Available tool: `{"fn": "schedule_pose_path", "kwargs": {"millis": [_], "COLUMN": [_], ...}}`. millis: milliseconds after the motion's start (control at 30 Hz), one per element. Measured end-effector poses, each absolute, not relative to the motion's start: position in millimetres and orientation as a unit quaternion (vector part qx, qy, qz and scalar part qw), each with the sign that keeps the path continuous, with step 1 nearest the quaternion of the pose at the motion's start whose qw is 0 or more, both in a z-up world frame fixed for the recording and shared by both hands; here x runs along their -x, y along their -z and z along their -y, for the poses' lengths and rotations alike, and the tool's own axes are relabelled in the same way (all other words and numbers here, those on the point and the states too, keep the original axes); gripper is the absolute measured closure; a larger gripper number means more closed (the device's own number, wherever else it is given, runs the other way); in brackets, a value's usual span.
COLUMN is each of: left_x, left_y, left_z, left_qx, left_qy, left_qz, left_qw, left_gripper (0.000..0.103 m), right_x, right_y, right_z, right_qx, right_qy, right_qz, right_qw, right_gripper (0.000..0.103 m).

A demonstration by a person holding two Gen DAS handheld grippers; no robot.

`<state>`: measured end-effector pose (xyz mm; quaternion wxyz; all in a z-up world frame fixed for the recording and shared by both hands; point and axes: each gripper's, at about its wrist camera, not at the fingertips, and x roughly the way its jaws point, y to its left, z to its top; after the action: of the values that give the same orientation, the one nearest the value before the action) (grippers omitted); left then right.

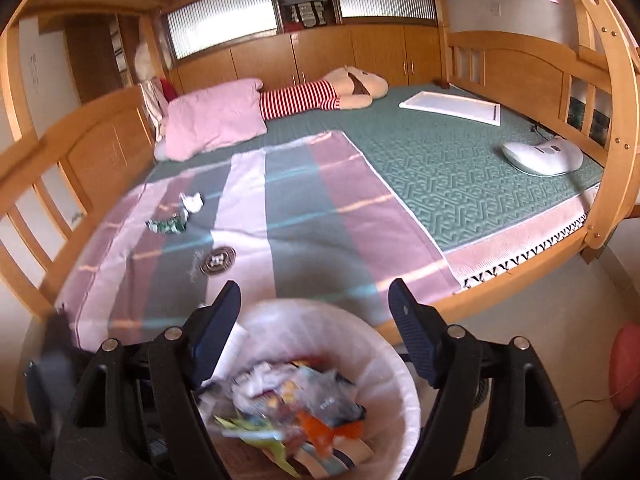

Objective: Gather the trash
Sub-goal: 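Open the left tool over the bin to drop the medicine box, then grasp the green wafer packet on the sheet with the right tool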

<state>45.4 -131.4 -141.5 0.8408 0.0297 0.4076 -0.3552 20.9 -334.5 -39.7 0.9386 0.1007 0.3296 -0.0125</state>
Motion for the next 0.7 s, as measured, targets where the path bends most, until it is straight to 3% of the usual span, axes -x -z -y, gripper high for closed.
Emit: {"fn": "schedule_pose_path", "kwargs": {"millis": [67,133,333,500,700], "left_x": [-42,-42,-80,-144,-201], "left_y": [146,142,122,123,136], "left_z": [137,130,53,-39,-144], "left_qx": [-0.038,-0.033,0.064,0.149,0.222], "left_qy": [0.366,0.352,0.207,0.059,-0.117], "left_qz": [-0.412,-0.393,-0.347,-0.374,-0.397], "left_qw": [0.833,0.849,0.913,0.914,0.883], "left_gripper": [0.034,0.021,0.021,0.021,0.016], "right_x": [-29,-38,-74,-121,-217], "right_y": [38,37,27,28,77], "right_z": [331,326,301,259,183], "right_qx": [-0.103,-0.105,-0.100,-0.076,-0.016], "right_qy": [0.007,0.005,-0.021,-0.067,-0.105], "right_qz": [-0.330,-0.331,-0.338,-0.356,-0.419], "right_qw": [0.938,0.938,0.936,0.929,0.902], "right_gripper": [0.028,0.028,0.025,0.024,0.021]}}
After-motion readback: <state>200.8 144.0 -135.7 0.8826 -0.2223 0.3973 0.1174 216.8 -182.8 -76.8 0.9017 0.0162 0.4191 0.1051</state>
